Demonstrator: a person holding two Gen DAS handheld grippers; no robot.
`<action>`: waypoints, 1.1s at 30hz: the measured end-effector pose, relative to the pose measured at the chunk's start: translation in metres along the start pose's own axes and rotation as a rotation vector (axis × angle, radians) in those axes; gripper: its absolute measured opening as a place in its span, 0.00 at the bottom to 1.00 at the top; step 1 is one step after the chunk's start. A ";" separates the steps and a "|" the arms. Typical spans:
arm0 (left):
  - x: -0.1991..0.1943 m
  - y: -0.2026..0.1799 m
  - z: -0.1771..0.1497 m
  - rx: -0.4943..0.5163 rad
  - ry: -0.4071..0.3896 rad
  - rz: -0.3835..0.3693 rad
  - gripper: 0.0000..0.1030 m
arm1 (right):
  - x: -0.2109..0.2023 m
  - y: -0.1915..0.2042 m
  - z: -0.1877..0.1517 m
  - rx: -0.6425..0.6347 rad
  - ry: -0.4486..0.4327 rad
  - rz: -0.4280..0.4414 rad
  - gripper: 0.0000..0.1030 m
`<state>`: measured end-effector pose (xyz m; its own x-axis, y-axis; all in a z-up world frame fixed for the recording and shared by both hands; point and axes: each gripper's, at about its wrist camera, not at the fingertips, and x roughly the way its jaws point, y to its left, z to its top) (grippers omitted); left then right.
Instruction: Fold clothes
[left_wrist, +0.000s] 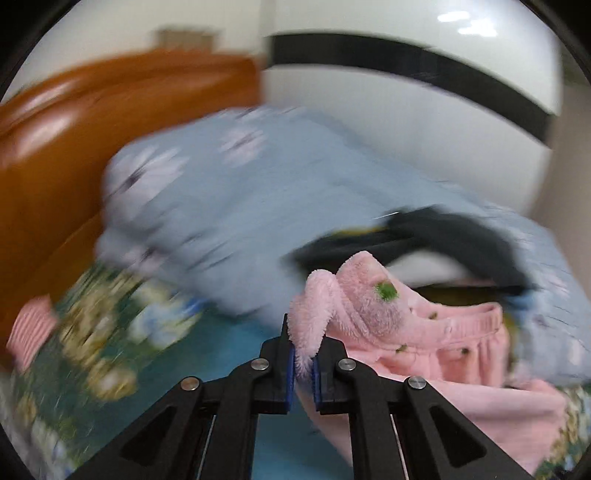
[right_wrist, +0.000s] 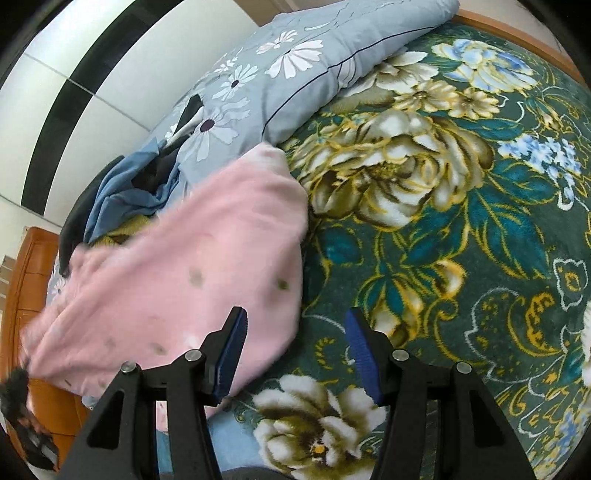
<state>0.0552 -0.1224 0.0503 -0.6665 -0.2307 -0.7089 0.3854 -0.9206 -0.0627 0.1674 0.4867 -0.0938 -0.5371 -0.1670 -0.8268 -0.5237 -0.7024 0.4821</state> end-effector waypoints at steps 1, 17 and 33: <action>0.009 0.022 -0.008 -0.038 0.031 0.038 0.08 | 0.002 0.004 0.000 -0.008 0.006 0.000 0.55; 0.048 0.116 -0.110 -0.314 0.248 0.048 0.08 | 0.066 0.179 0.073 -0.265 0.042 -0.044 0.55; 0.055 0.136 -0.117 -0.361 0.276 -0.024 0.08 | 0.098 0.134 0.076 -0.161 0.177 -0.337 0.01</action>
<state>0.1459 -0.2236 -0.0793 -0.5017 -0.0725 -0.8620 0.6023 -0.7446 -0.2879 -0.0053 0.4285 -0.0879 -0.2243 -0.0154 -0.9744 -0.5328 -0.8353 0.1358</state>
